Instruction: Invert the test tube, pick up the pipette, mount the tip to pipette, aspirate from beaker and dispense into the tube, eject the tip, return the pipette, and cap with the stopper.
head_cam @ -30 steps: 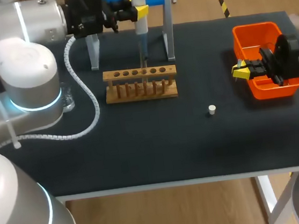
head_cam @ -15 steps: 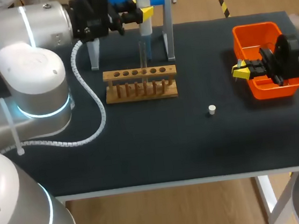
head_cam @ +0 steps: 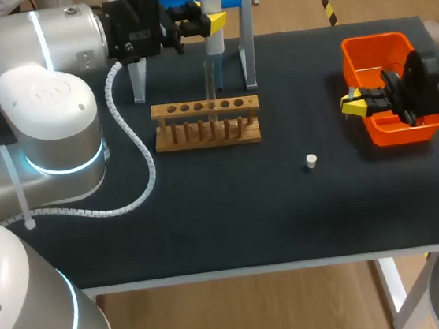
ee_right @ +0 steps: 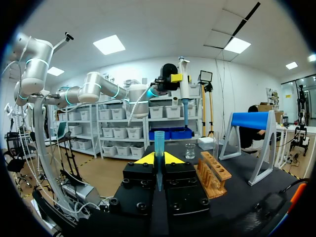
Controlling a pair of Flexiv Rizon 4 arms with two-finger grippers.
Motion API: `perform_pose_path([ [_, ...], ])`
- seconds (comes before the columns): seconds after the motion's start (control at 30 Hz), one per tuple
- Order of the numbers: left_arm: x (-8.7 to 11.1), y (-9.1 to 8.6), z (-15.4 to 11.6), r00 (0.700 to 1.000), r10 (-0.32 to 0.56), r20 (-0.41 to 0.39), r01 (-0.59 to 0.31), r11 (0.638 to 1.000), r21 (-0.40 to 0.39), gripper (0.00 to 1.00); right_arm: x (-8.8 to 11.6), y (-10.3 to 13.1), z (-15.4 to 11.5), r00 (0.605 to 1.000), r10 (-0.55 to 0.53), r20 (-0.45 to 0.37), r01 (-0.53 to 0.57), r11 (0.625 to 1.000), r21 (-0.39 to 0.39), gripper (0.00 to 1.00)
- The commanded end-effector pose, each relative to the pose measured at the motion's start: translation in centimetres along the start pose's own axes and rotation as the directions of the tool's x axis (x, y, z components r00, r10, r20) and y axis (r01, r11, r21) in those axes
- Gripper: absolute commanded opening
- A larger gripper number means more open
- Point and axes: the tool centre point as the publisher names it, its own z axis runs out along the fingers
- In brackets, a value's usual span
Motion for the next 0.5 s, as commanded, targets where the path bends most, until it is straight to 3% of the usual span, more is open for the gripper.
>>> perform_pose_path([
  [0.03, 0.13, 0.08, 0.00, 1.000, -0.001, 0.002, 0.001, 1.000, 0.001, 0.00, 0.07, 0.01, -0.01, 1.000, -0.001, 0.001, 0.001, 1.000, 0.002, 0.00],
  [0.5, 0.21, 0.10, 0.03, 1.000, -0.002, -0.003, 0.002, 1.000, -0.001, 0.00, 0.07, 0.01, -0.01, 1.000, -0.001, 0.001, 0.001, 1.000, 0.002, 0.00],
])
